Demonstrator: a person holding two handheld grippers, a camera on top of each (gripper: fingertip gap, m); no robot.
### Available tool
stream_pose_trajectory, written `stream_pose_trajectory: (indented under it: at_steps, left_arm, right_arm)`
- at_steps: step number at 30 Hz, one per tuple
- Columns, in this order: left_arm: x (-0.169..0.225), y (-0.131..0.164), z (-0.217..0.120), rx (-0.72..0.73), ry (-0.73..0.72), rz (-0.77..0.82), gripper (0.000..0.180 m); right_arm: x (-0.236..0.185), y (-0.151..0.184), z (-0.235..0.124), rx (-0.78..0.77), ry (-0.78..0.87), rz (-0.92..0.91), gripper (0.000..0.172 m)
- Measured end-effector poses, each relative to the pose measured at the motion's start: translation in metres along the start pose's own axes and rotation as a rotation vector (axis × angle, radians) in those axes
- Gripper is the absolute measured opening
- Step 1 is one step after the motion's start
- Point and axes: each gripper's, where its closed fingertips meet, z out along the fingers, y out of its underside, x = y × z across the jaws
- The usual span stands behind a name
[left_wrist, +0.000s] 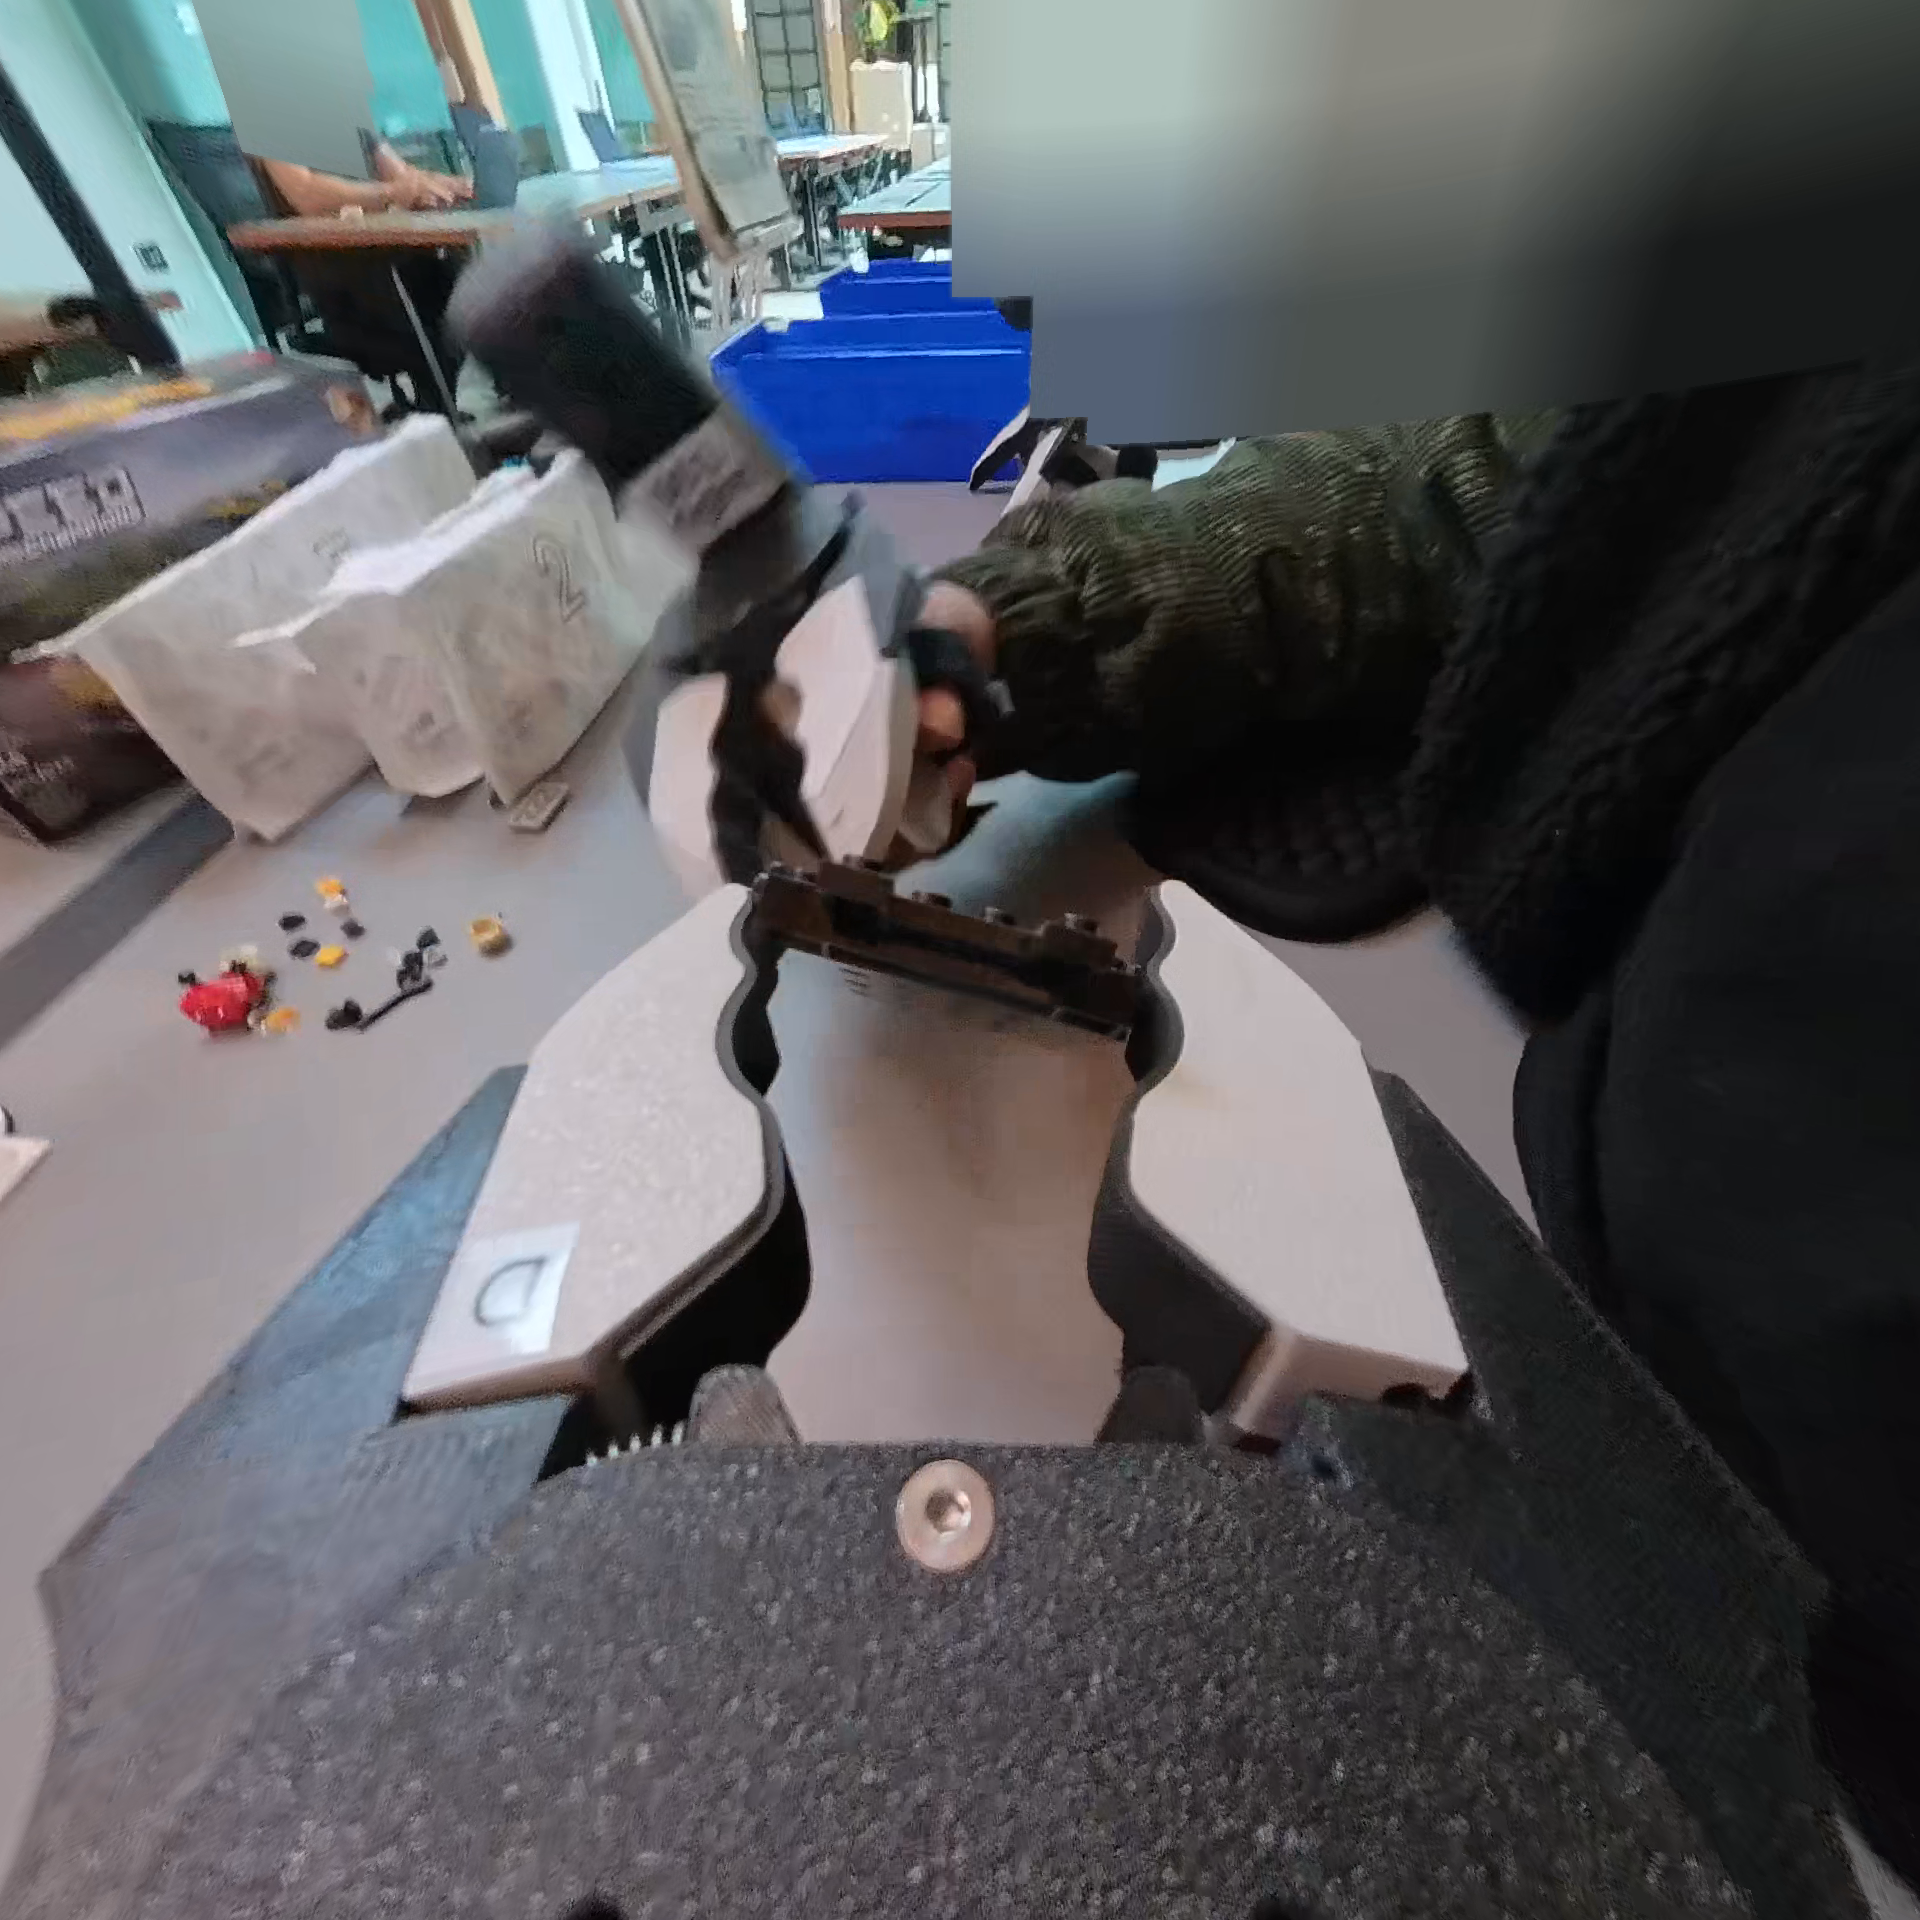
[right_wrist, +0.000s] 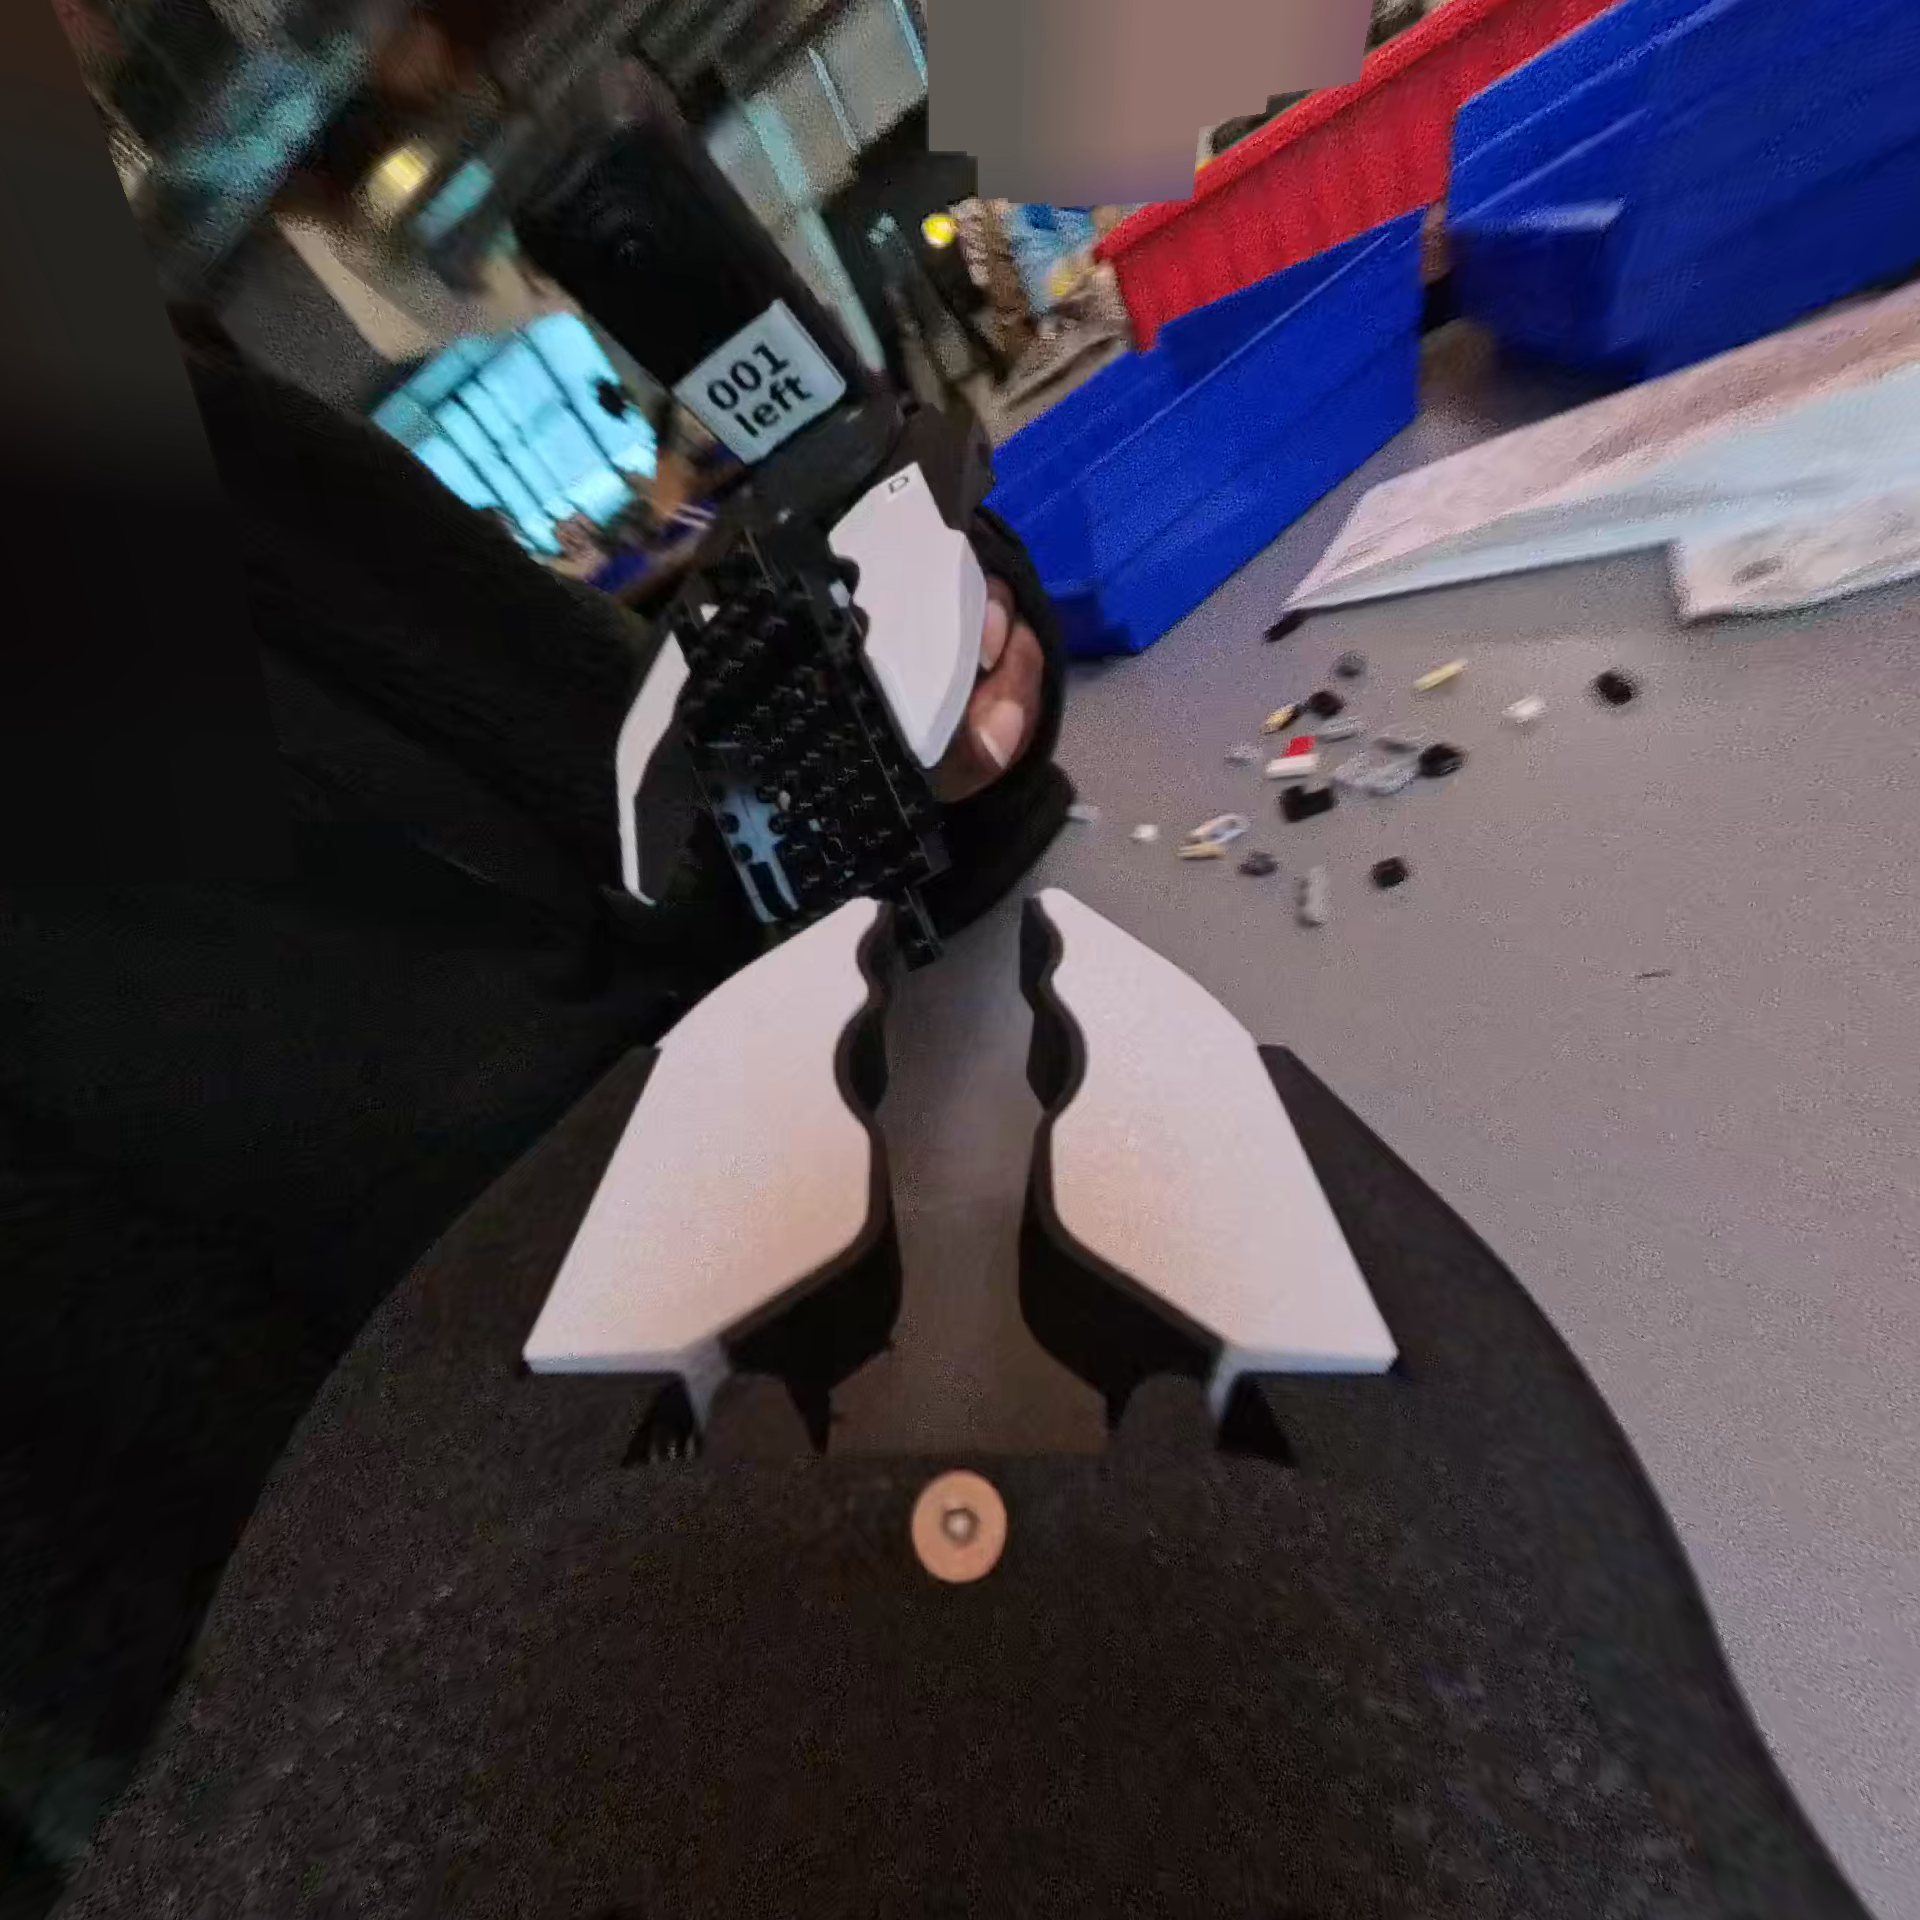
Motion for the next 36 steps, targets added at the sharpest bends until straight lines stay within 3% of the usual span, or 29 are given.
stream_pose_trajectory:
  at_steps: [3,6,13,25,34,35,36]
  left_arm:
    - [-0.002,0.009,0.0,-0.04,0.038,-0.102,0.066]
    - [-0.001,0.02,0.004,-0.066,0.094,-0.205,0.066]
    - [0.003,0.022,0.012,-0.035,0.157,-0.319,0.066]
    - [0.006,0.018,0.013,0.014,0.197,-0.369,0.066]
    - [0.005,0.02,0.014,-0.005,0.152,-0.235,0.066]
    - [0.002,0.021,0.013,-0.008,0.132,-0.223,0.066]
    - [-0.008,0.021,0.01,0.002,0.075,-0.21,0.064]
  right_arm:
    - [-0.017,-0.007,-0.004,-0.055,0.184,-0.356,0.026]
    - [-0.035,0.012,0.012,-0.169,0.255,-0.582,0.032]
    - [-0.027,0.034,0.038,-0.231,0.463,-0.867,0.035]
    - [-0.031,0.034,0.041,-0.227,0.435,-0.874,0.026]
    - [-0.033,0.035,0.035,-0.215,0.375,-0.757,0.024]
    - [-0.032,0.034,0.032,-0.209,0.376,-0.744,0.022]
    - [-0.035,0.031,0.028,-0.163,0.364,-0.735,0.003]
